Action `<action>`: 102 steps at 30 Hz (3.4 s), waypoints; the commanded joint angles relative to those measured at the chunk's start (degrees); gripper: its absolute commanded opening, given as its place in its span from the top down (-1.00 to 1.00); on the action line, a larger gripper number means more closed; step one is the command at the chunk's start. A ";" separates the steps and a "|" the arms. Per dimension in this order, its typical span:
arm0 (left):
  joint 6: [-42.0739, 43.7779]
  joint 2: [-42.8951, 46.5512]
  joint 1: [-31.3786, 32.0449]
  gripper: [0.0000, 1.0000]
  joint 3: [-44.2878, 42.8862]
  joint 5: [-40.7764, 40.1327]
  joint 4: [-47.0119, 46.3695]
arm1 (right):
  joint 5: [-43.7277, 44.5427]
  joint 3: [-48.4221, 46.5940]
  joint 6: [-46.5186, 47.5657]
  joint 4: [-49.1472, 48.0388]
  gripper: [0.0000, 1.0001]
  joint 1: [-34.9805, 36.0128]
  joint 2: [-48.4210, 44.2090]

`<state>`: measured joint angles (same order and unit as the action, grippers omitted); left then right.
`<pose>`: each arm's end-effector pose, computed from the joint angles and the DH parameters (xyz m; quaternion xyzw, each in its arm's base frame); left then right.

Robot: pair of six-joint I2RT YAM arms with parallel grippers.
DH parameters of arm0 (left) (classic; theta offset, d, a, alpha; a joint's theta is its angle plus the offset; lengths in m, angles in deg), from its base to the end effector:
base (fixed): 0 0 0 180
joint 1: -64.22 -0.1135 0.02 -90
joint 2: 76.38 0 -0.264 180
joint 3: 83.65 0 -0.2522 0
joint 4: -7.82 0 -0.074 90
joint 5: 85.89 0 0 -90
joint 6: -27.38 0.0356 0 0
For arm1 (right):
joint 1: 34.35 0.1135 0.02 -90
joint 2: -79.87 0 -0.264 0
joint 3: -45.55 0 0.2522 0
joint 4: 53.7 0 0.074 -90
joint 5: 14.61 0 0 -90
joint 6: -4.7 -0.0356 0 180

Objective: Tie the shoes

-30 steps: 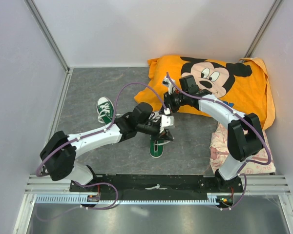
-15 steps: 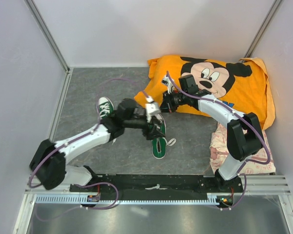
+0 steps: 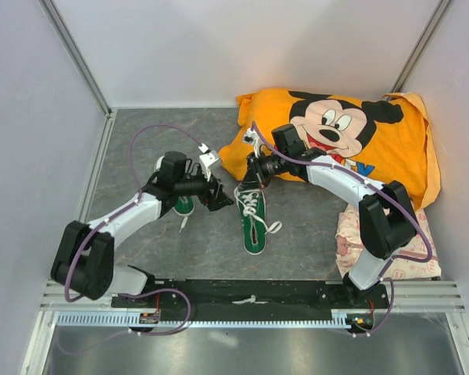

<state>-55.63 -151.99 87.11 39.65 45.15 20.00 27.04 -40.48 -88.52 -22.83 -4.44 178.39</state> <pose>0.2483 -0.1302 0.2354 0.3768 0.7435 -0.3660 0.4139 0.3130 0.2107 0.2530 -0.3511 0.7777 0.4634 0.2389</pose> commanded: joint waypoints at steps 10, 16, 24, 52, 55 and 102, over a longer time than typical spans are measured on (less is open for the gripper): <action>-1.70 -10.25 1.80 -0.26 -5.93 10.38 -12.56 | -2.71 -4.02 -1.78 -2.95 1.00 1.11 -1.75; -4.43 -11.31 1.45 0.76 -5.23 9.24 -13.27 | -2.44 -3.76 -3.02 -3.31 1.00 0.85 -3.24; -4.87 -10.08 -1.45 0.97 -4.17 9.24 -9.58 | 2.11 -4.90 22.14 21.17 -0.35 -5.65 -8.25; -9.88 -14.56 -2.68 0.97 -5.31 10.03 -8.43 | 26.91 25.78 42.78 1.36 -0.44 10.25 -9.23; -10.32 -14.65 -2.94 0.97 -5.49 9.94 -8.35 | 27.53 25.78 39.53 0.30 -0.23 11.75 -7.74; 5.05 -15.44 -12.43 0.97 -13.05 -4.82 12.75 | 37.90 31.22 35.92 21.57 1.00 2.96 -29.53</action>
<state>-55.15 -167.86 76.71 27.08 44.56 32.83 62.49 -10.87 -53.75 -2.68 -1.14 148.25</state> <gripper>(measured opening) 0.031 0.011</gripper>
